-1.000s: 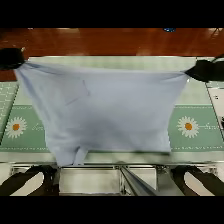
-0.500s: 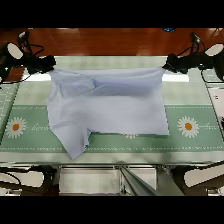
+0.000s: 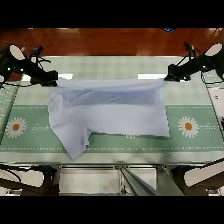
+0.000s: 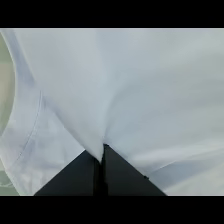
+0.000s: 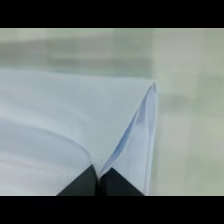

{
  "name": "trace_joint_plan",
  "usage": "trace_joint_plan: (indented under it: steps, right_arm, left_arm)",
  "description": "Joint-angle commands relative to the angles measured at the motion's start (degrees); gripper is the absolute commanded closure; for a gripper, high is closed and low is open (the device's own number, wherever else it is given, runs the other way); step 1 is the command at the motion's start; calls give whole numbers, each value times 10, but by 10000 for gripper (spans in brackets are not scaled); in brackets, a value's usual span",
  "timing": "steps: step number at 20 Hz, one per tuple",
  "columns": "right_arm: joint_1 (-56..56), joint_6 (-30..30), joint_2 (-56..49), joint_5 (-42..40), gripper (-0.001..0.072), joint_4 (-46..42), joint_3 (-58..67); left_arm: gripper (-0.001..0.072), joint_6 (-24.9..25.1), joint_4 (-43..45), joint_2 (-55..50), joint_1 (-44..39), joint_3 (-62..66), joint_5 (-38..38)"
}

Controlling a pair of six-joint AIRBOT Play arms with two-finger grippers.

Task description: Fold the shirts.

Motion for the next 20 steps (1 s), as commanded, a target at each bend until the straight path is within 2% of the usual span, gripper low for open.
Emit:
trace_joint_plan:
  steps: [1,4,5,6,7,10,12,14,16,17,20]
  right_arm:
    - [2,-2,1,22,694,-21,-53]
    - [5,-1,1,-8,691,-17,-103]
    - [5,10,1,-15,556,-15,-113]
    - [5,23,1,-12,306,-17,-114]
    - [1,24,5,2,303,-17,-110]
    - [-36,24,57,30,304,-26,-103]
    - [-70,24,114,46,304,-62,-104]
    - [-110,24,174,41,303,-101,-125]
    - [-158,38,251,-17,304,-85,-215]
    - [-175,37,289,-57,303,-61,-277]
    - [-191,-8,388,-133,304,20,-477]
  left_arm:
    - [692,27,4,-7,2,-42,-36]
    - [687,25,3,-22,2,-51,-34]
    - [590,22,3,-25,2,-51,-35]
    - [348,22,4,-25,2,-50,-41]
    - [202,24,12,-24,3,-44,-58]
    - [200,17,31,-3,29,-34,-99]
    - [200,3,26,32,62,-60,-117]
    - [200,11,20,87,97,-124,-115]
    - [200,23,3,168,142,-241,-70]
    - [201,31,-33,208,165,-305,-36]
    - [201,125,-220,319,228,-491,24]
